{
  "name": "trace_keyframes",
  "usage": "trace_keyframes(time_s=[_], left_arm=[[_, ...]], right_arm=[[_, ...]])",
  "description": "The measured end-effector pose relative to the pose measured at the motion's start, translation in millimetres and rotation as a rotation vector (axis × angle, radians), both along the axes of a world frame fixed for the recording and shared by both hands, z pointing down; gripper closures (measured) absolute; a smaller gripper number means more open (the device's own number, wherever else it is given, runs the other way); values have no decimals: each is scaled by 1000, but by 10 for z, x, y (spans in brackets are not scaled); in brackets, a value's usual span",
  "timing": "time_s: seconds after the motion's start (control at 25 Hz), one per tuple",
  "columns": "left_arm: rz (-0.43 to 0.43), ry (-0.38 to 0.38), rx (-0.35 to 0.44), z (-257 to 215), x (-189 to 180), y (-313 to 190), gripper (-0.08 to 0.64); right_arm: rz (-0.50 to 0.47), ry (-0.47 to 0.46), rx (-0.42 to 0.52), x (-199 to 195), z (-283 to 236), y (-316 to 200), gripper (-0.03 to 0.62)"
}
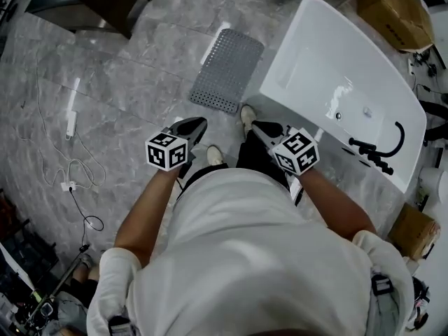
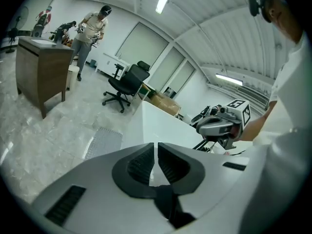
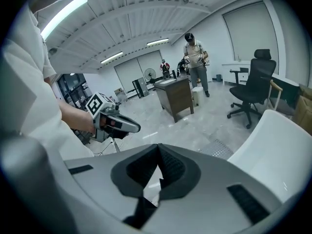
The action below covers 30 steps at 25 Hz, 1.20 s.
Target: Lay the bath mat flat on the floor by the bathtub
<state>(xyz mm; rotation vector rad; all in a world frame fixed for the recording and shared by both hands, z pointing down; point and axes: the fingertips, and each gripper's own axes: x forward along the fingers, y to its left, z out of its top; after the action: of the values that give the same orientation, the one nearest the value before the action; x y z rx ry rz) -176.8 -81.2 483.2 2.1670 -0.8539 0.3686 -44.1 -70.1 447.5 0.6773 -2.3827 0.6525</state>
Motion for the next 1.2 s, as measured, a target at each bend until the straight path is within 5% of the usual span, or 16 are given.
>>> trace_keyframes(time_s=[0.36,0.76,1.2], left_arm=[[35,32,74,-386,-304,530,528],[63,15,156,-691,-312,875,535],[103,13,152,-700,-259,1078,535]], right_arm=[[58,7,85,-141,-249,309,583],[-23,9,112,-317,-427,613,583],[31,-38,92,-292,-568,756,584]])
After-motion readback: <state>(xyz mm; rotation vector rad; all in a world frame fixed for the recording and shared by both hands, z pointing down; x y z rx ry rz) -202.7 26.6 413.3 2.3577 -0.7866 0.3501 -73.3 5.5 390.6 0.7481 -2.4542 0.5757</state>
